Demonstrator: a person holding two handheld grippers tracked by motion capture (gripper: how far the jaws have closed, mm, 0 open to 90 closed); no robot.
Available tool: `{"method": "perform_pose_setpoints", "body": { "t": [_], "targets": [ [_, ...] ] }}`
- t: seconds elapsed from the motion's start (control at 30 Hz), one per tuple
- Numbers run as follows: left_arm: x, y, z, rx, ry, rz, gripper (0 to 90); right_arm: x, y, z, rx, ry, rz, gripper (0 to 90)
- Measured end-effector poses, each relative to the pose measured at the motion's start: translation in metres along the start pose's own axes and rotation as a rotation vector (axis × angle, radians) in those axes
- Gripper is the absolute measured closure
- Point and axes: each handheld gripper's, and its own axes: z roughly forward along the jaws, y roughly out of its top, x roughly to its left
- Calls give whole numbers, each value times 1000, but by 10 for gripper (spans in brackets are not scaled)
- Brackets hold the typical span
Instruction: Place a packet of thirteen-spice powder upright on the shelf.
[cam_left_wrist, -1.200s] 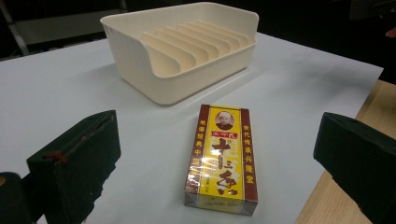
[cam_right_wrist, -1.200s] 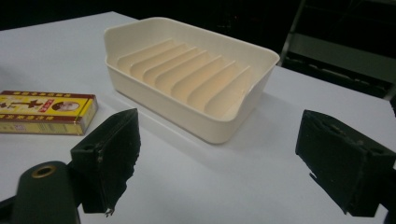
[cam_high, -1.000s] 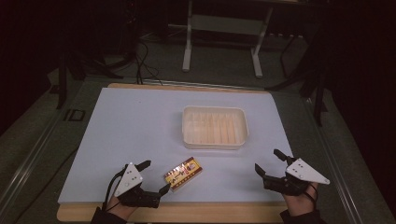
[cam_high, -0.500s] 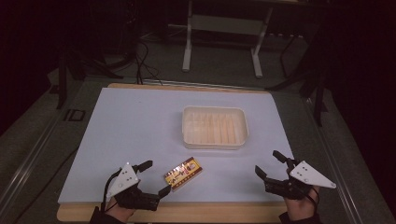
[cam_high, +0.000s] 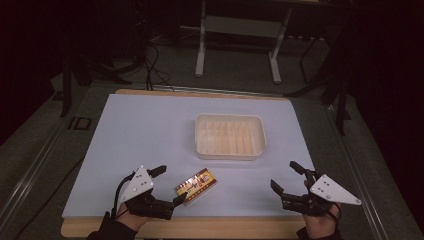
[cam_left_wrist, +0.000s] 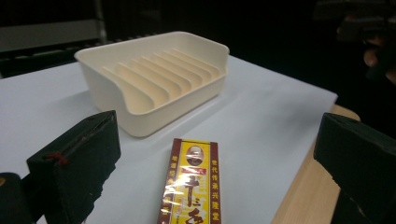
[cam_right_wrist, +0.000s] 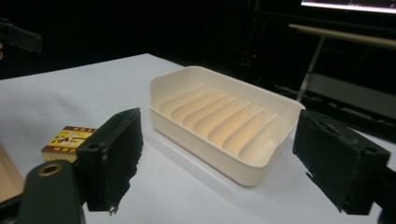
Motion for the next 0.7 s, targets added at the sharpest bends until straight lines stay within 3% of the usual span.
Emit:
{"method": "perform_pose_setpoints", "body": {
  "t": [0.03, 0.17, 0.27, 0.4, 0.7],
  "targets": [
    [2, 6, 9, 41, -16, 15, 15, 1, 1, 0, 7, 10, 13, 141],
    [2, 8, 20, 72, -19, 11, 14, 1, 0, 1, 14, 6, 1, 139],
    [0, 7, 36, 130, -20, 11, 15, 0, -1, 1, 3, -5, -17, 138],
    [1, 3, 53, 194, -36, 14, 15, -1, -1, 0, -6, -17, -23, 138],
    [5, -13, 83, 301, -11, 27, 16, -1, 0, -2, -16, -14, -46, 145]
  ]
}}
